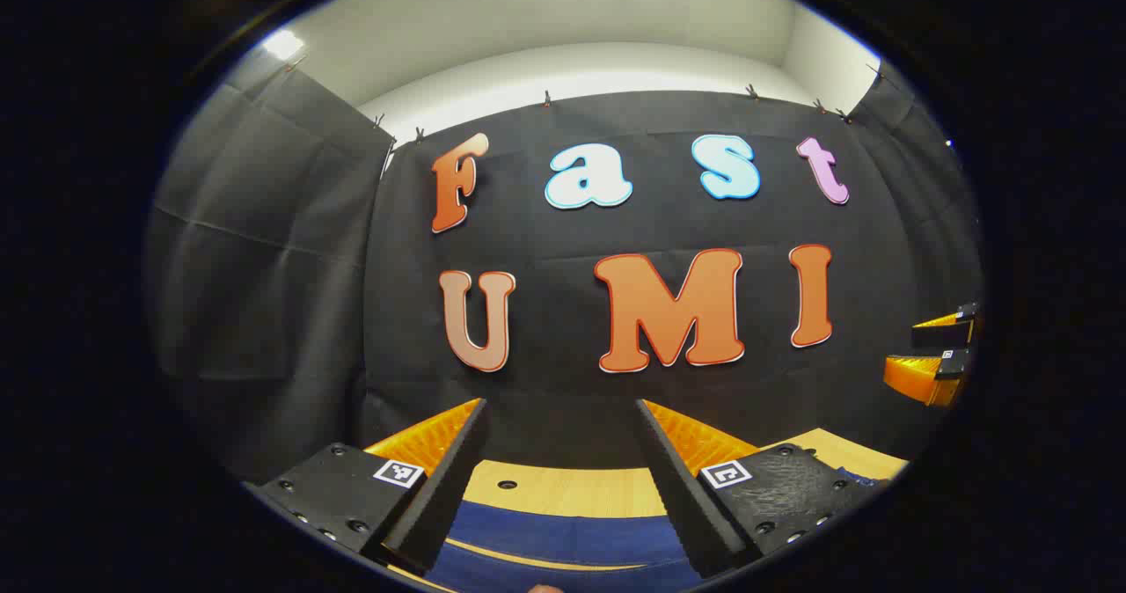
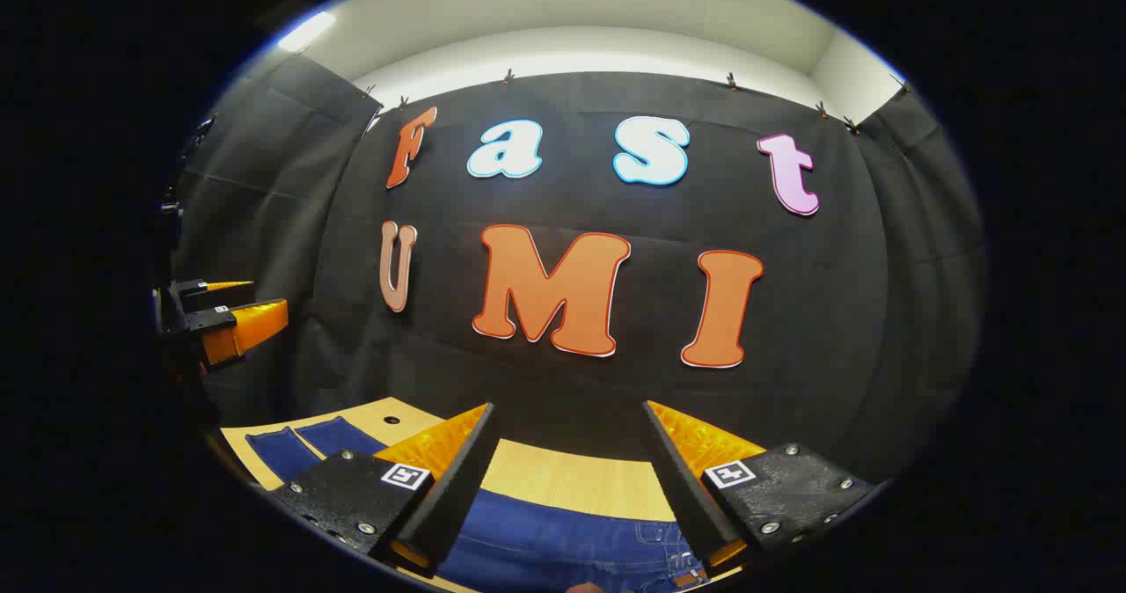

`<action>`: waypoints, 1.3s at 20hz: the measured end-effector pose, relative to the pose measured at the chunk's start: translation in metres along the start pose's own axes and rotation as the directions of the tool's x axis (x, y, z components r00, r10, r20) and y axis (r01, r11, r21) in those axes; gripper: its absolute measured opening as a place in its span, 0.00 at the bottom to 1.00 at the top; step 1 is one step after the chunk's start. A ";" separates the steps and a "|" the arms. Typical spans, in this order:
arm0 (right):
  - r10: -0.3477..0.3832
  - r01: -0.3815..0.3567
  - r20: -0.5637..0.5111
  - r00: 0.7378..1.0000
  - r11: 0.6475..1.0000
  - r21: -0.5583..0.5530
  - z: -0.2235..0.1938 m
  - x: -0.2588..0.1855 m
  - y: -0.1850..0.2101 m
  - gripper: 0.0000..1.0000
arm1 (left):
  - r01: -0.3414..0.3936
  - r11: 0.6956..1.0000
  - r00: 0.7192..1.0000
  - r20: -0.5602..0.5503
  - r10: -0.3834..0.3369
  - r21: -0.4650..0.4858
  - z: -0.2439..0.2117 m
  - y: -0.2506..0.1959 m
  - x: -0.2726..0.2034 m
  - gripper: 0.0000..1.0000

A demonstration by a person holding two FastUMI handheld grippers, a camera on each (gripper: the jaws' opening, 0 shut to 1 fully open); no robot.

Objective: Grasp the waist and the cuffs of the jeans and fold them to make the two legs overlap; first hold the waist and fold one-third of the jeans toward the cuffs, then hold the cuffs and fold the remaining one-third in the same direction to finish folding.

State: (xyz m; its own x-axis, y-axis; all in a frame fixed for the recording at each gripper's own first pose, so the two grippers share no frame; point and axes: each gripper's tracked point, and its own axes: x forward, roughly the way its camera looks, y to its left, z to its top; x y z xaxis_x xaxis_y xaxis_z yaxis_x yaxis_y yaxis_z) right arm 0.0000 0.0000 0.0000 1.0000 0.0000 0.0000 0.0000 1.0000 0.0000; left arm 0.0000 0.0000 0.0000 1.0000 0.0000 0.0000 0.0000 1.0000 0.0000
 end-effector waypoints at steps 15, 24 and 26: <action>-0.246 0.250 -0.077 0.966 0.967 0.047 -0.016 0.015 0.034 0.98 | 0.199 0.978 0.980 0.012 -0.199 -0.061 -0.040 0.024 0.067 0.97; -0.381 0.400 -0.207 0.901 0.915 0.058 -0.052 0.003 -0.006 0.98 | 0.177 0.983 0.976 -0.117 -0.183 -0.054 -0.099 0.075 0.100 0.97; -0.389 0.425 -0.263 0.883 0.900 0.096 -0.072 0.004 -0.023 0.98 | 0.131 0.988 0.972 -0.188 -0.145 -0.086 -0.120 0.089 0.103 0.97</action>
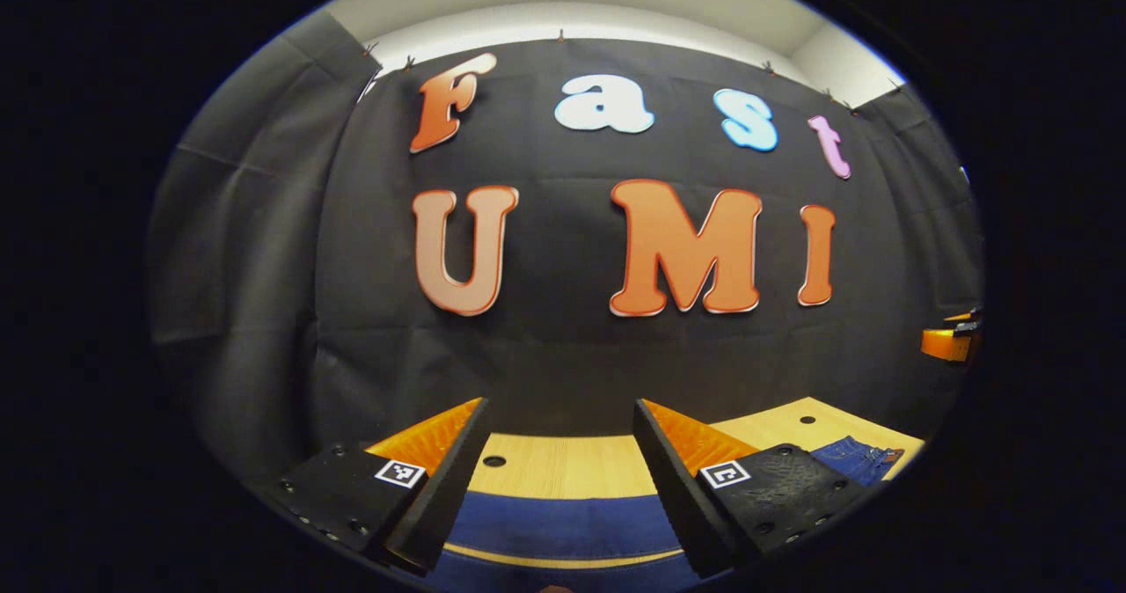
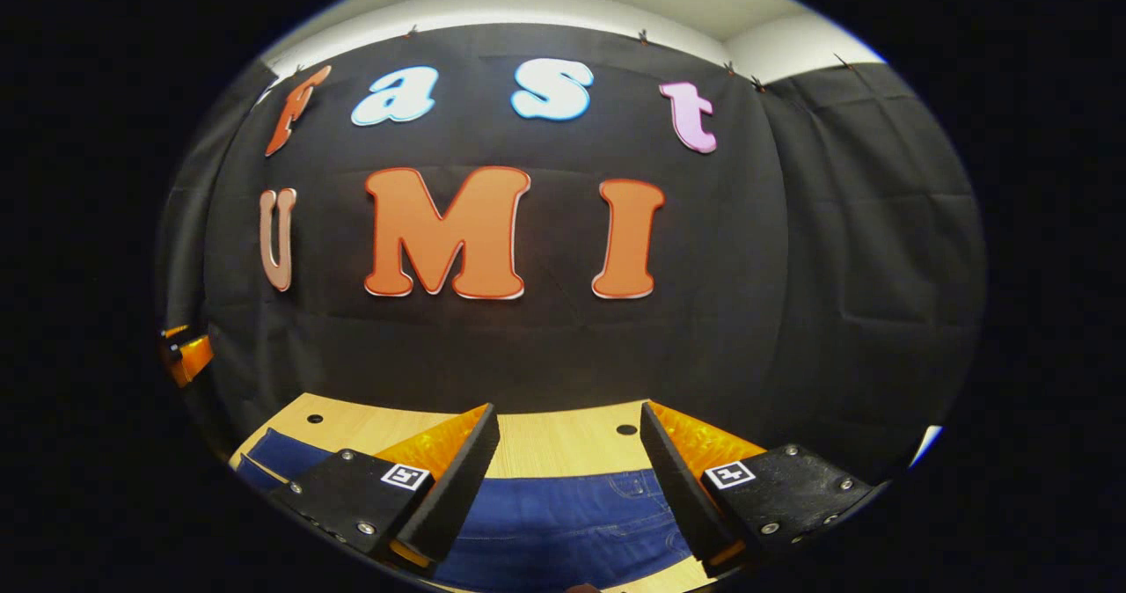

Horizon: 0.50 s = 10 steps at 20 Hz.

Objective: Grasp the waist and the cuffs of the jeans and fold them to make the two legs overlap; first hold the waist and fold one-third of the jeans toward the cuffs, then hold the cuffs and fold the remaining one-third in the same direction to finish folding.

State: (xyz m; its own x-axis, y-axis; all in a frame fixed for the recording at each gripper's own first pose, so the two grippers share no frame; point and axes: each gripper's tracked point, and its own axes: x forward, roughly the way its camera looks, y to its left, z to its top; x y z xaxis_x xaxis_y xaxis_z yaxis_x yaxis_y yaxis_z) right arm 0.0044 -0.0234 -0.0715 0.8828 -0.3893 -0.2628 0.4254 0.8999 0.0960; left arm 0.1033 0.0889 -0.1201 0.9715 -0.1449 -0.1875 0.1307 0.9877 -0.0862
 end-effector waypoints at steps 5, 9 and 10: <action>-0.010 0.017 -0.120 0.993 0.998 0.052 -0.036 0.027 -0.024 0.98 | -0.123 0.991 0.985 -0.128 0.117 -0.043 -0.038 0.054 0.004 0.98; 0.043 -0.008 -0.256 0.966 0.991 0.135 -0.079 0.040 -0.030 0.98 | -0.194 0.975 0.958 -0.236 0.165 -0.107 -0.073 0.084 0.005 0.98; 0.048 0.000 -0.293 0.955 0.987 0.160 -0.091 0.043 -0.032 0.98 | -0.205 0.970 0.949 -0.269 0.165 -0.129 -0.084 0.089 0.004 0.98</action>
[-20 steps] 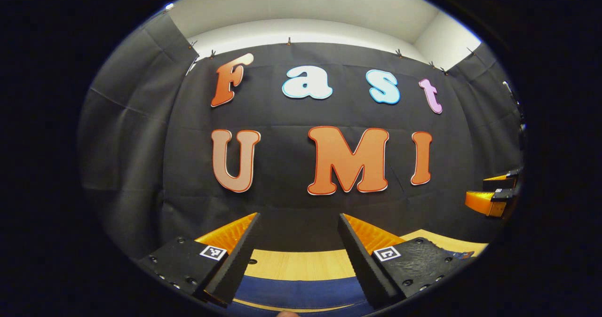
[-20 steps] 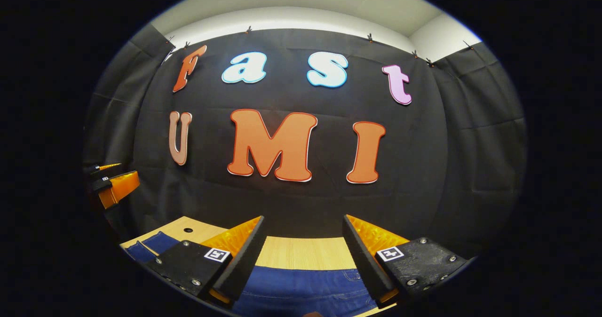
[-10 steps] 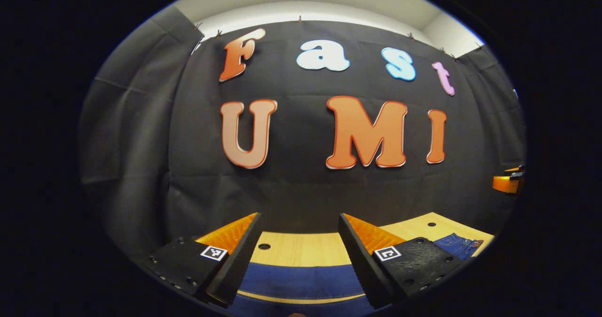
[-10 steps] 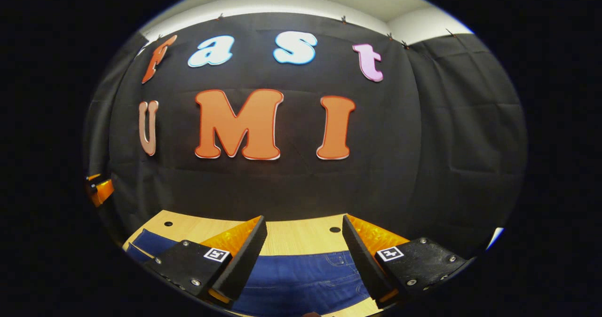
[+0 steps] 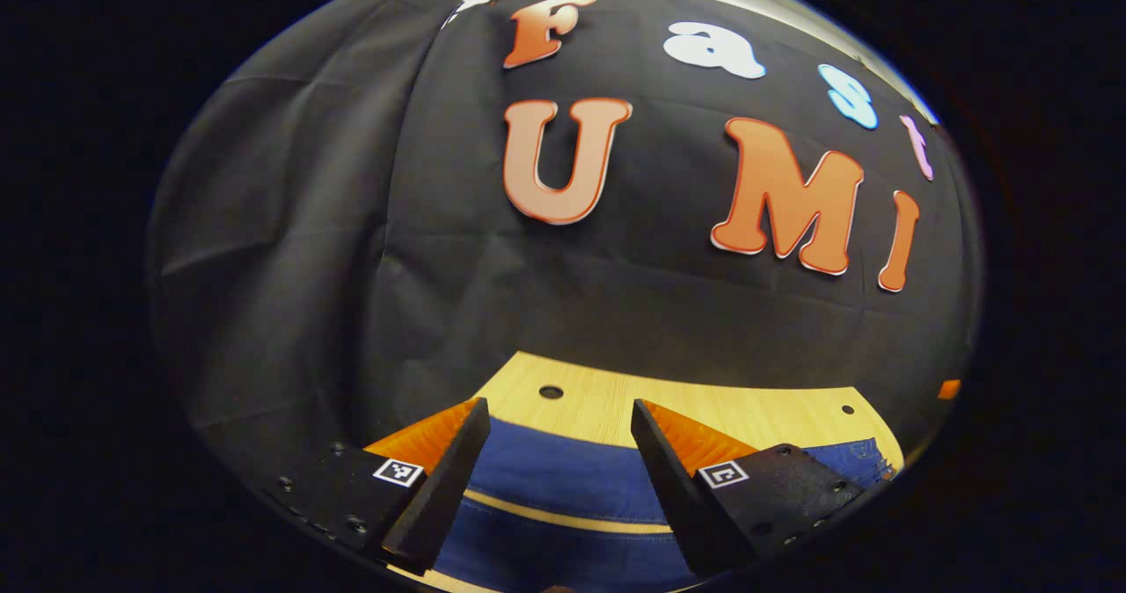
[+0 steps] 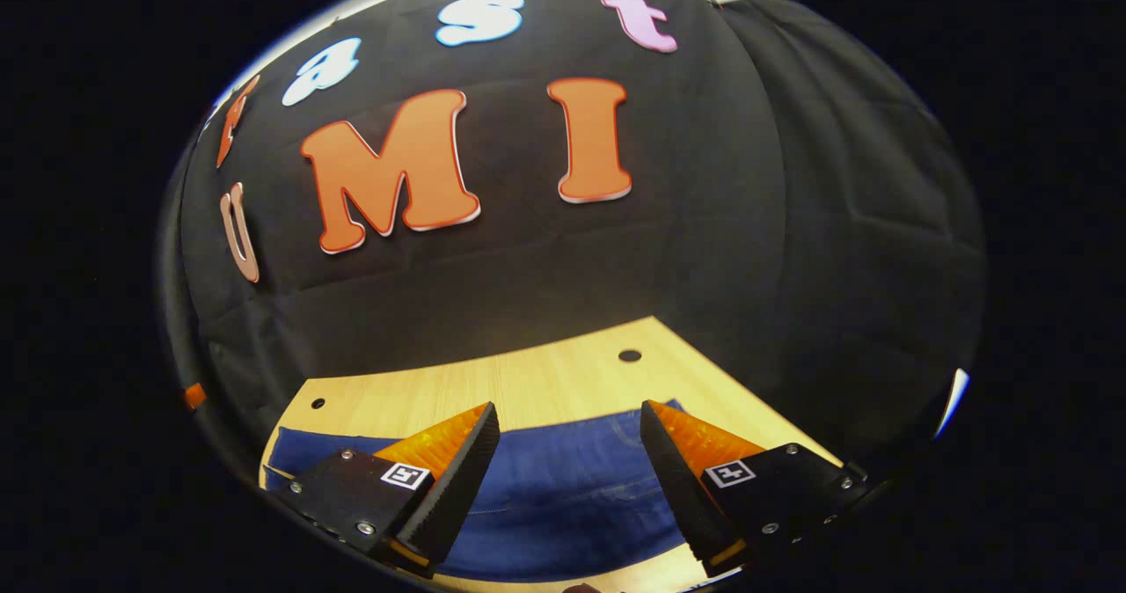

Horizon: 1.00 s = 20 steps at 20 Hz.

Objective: Grasp the waist and the cuffs of the jeans and fold them to make the two legs overlap; first hold the waist and fold one-third of the jeans toward the cuffs, then hold the cuffs and fold the remaining one-third in the same direction to finish folding.

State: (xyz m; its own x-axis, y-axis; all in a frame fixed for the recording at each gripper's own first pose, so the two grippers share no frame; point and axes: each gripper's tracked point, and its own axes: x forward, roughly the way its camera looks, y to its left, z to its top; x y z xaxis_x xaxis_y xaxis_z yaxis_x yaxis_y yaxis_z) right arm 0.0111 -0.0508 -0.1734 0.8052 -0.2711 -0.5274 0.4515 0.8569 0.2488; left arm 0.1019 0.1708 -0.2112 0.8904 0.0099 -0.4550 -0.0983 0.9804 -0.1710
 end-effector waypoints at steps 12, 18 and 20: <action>-0.037 0.109 -0.297 0.954 0.967 0.231 -0.083 0.031 -0.058 0.98 | -0.266 0.897 0.894 -0.438 0.094 -0.352 -0.144 0.111 -0.025 0.98; -0.031 0.160 -0.398 0.917 0.942 0.295 -0.116 0.038 -0.070 0.98 | -0.388 0.793 0.828 -0.556 0.076 -0.469 -0.197 0.152 -0.047 0.98; -0.031 0.177 -0.424 0.905 0.935 0.308 -0.124 0.037 -0.073 0.98 | -0.417 0.766 0.812 -0.580 0.071 -0.490 -0.206 0.159 -0.051 0.98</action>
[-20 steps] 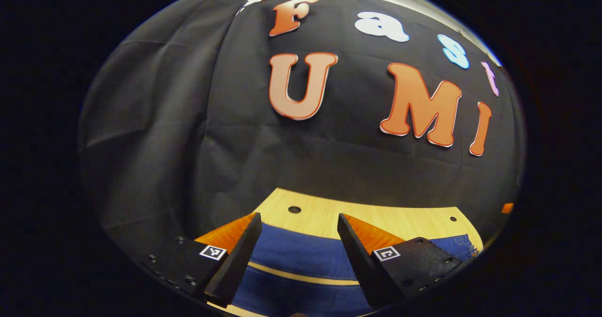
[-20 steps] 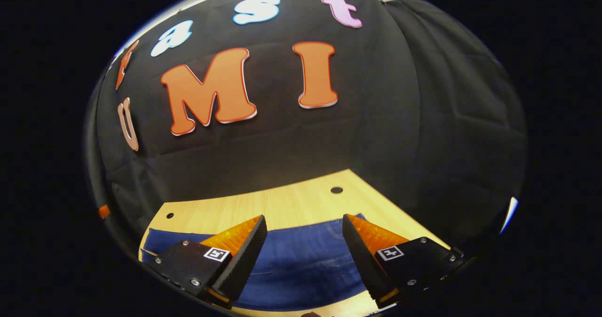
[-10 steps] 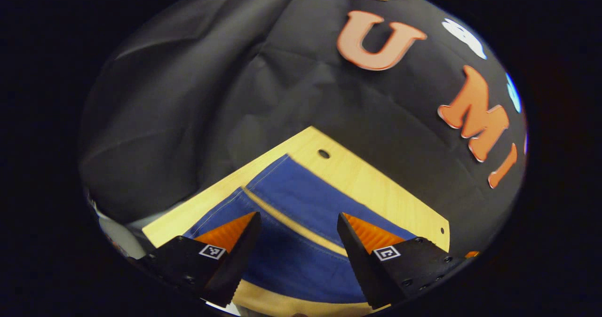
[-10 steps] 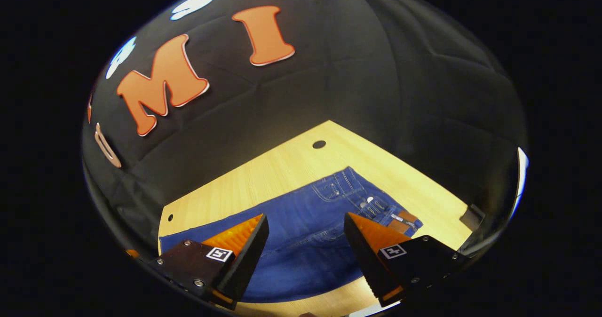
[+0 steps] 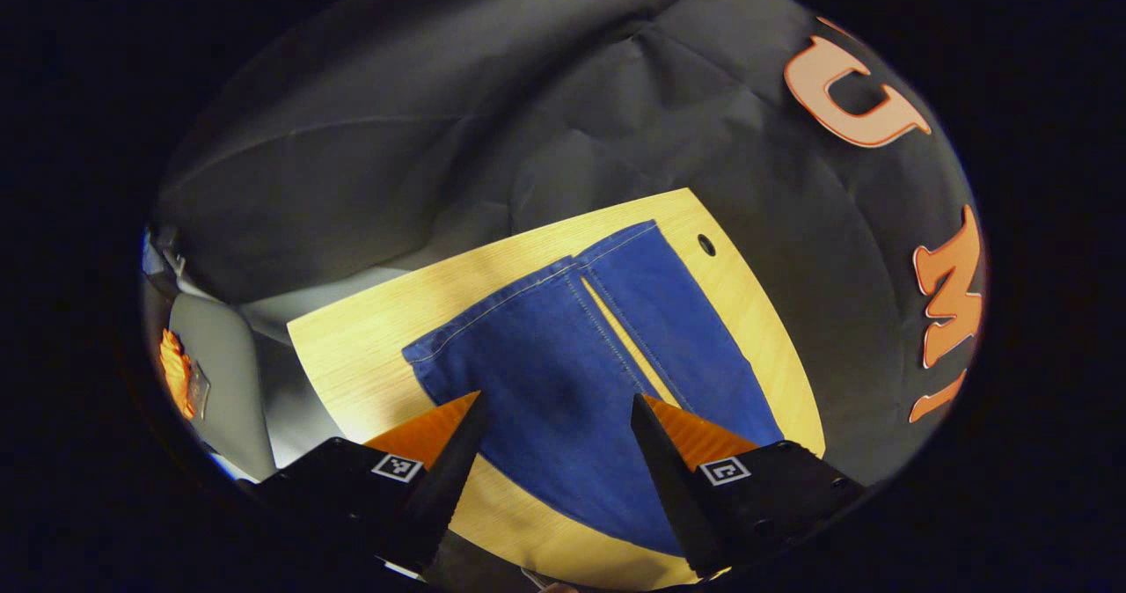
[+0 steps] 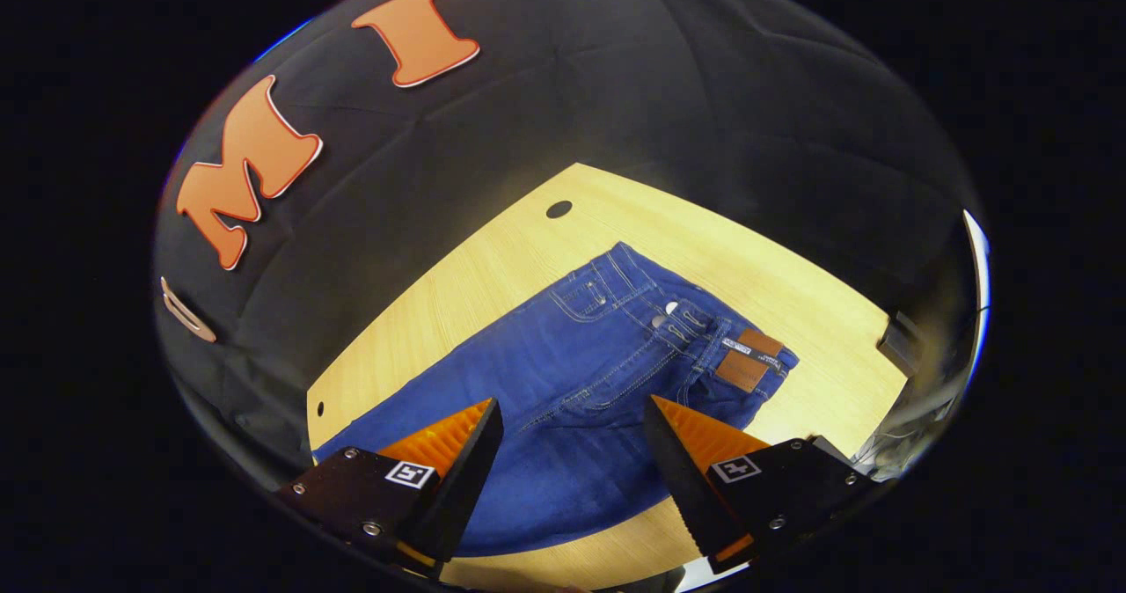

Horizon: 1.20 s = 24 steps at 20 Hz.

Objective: Grasp the waist and the cuffs of the jeans and fold them to make the two legs overlap; first hold the waist and fold one-third of the jeans toward the cuffs, then hold the cuffs and fold the remaining one-third in the same direction to finish folding.

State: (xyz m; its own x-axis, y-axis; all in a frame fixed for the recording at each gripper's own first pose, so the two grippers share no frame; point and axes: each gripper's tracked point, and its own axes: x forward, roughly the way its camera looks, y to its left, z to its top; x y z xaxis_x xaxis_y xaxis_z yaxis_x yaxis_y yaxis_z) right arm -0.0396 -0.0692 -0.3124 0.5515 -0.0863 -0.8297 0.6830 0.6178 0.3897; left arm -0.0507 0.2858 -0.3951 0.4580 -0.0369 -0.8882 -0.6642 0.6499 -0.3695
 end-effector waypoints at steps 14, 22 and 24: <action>-0.054 0.069 -0.116 0.992 0.988 0.137 -0.026 0.026 -0.055 0.98 | 0.012 0.978 0.998 -0.062 -0.026 -0.207 -0.018 0.049 0.032 0.96; -0.096 0.121 -0.143 0.985 0.976 0.178 -0.029 0.041 -0.085 0.99 | 0.121 0.976 0.992 -0.002 -0.123 -0.184 0.007 0.023 0.069 0.75; -0.102 0.127 -0.144 0.984 0.976 0.177 -0.030 0.042 -0.091 0.99 | 0.085 0.978 0.996 0.000 -0.087 -0.192 0.007 0.025 0.086 0.47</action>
State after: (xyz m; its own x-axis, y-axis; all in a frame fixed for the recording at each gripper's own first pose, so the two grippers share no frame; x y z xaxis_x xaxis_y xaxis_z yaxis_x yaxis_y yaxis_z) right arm -0.0925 -0.1059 -0.3946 0.4039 -0.0352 -0.9141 0.8214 0.4539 0.3454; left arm -0.0243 0.3040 -0.4790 0.5138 -0.0928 -0.8528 -0.7237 0.4869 -0.4890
